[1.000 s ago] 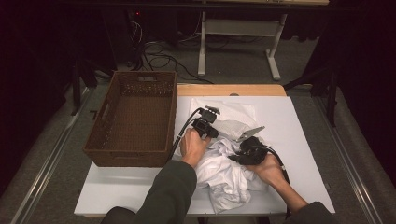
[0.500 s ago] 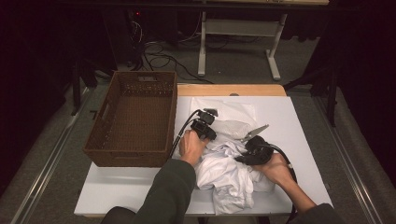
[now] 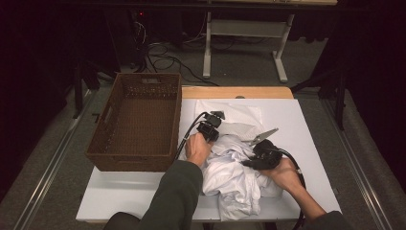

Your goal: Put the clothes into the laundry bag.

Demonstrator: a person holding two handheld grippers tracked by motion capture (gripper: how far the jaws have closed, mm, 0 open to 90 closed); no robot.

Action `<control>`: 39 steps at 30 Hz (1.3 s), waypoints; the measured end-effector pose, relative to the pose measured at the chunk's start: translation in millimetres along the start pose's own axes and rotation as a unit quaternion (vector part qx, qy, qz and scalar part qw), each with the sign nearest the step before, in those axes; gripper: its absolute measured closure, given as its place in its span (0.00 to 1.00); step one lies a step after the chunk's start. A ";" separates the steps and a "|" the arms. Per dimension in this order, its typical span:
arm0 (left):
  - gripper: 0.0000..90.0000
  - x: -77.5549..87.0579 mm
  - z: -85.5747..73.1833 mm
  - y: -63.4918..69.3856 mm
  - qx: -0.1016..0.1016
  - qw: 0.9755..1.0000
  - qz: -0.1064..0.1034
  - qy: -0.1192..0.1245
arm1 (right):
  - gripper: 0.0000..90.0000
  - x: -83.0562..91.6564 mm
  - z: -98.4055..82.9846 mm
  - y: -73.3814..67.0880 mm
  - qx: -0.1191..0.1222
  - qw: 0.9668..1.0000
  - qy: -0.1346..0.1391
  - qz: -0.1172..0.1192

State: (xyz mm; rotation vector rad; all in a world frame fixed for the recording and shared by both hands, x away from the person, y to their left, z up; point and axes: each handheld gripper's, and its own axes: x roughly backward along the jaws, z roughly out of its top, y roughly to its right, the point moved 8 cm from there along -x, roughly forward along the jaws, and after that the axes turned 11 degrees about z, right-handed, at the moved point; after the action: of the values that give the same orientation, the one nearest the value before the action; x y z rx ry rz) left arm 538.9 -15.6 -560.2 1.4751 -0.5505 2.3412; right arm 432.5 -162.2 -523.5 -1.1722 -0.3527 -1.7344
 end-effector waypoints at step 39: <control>0.76 13.1 -15.3 1.6 -0.008 0.999 -0.006 0.032 | 0.94 -2.3 24.9 2.6 0.010 0.998 0.024 -0.048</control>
State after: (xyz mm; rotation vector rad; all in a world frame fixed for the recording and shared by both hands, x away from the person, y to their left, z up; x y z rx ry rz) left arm 520.7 -8.8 -554.6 1.3862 -0.5409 2.3603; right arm 448.4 -145.3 -513.8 -1.1132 -0.4034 -1.8350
